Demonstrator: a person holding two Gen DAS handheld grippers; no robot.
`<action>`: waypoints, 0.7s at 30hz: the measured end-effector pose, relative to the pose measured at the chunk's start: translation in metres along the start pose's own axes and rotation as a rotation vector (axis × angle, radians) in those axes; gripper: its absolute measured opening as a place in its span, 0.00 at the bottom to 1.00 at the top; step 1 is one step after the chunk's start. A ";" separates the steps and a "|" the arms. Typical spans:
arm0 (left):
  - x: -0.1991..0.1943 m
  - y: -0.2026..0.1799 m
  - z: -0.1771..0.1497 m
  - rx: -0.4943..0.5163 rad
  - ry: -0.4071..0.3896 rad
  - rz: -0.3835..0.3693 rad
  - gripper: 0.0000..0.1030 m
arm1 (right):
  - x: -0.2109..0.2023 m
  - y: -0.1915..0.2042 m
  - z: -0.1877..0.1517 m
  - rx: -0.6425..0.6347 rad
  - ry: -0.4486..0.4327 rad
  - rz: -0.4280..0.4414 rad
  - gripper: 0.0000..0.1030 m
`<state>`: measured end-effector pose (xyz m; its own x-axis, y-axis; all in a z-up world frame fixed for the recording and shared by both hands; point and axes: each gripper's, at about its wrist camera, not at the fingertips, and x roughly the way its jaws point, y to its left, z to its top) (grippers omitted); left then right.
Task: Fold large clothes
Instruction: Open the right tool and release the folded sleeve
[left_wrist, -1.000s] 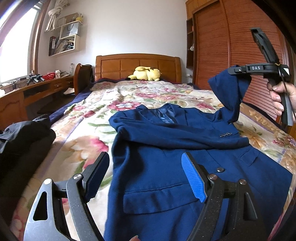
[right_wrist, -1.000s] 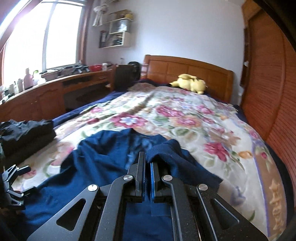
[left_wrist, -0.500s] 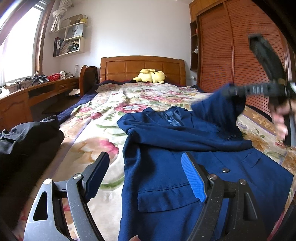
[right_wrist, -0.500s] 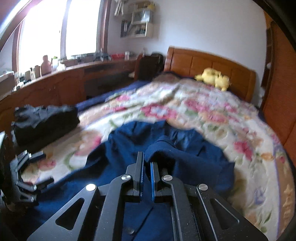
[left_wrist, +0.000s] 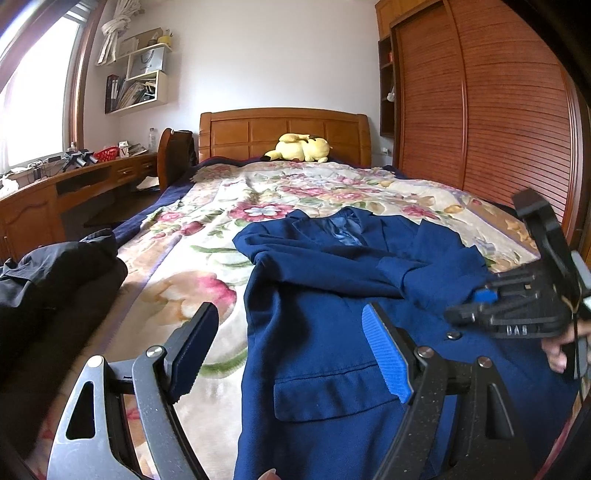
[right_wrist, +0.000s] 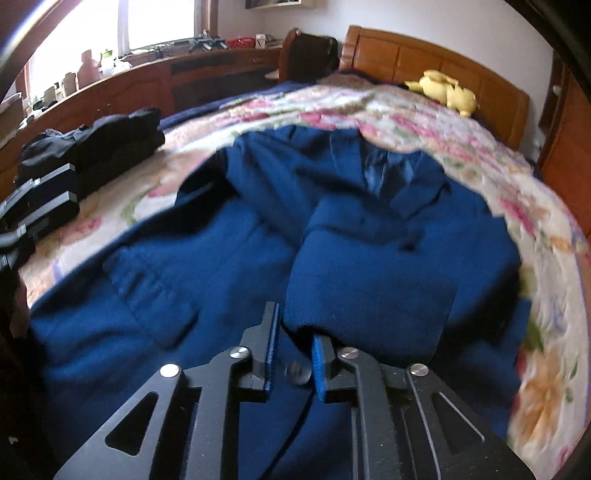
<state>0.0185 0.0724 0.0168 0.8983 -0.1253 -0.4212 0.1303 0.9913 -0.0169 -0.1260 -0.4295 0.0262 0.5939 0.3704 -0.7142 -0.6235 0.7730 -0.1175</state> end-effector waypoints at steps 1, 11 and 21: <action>0.000 0.000 0.000 0.000 0.000 0.000 0.79 | 0.000 0.000 -0.003 0.007 0.007 -0.001 0.29; 0.001 0.000 -0.001 0.004 0.001 -0.002 0.79 | -0.038 -0.007 -0.023 0.040 -0.050 -0.014 0.39; 0.002 -0.001 -0.003 0.008 0.001 -0.002 0.79 | -0.036 -0.045 -0.018 0.170 -0.088 -0.080 0.49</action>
<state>0.0189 0.0710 0.0134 0.8977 -0.1274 -0.4218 0.1355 0.9907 -0.0108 -0.1286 -0.4869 0.0447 0.6849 0.3417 -0.6435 -0.4817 0.8750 -0.0480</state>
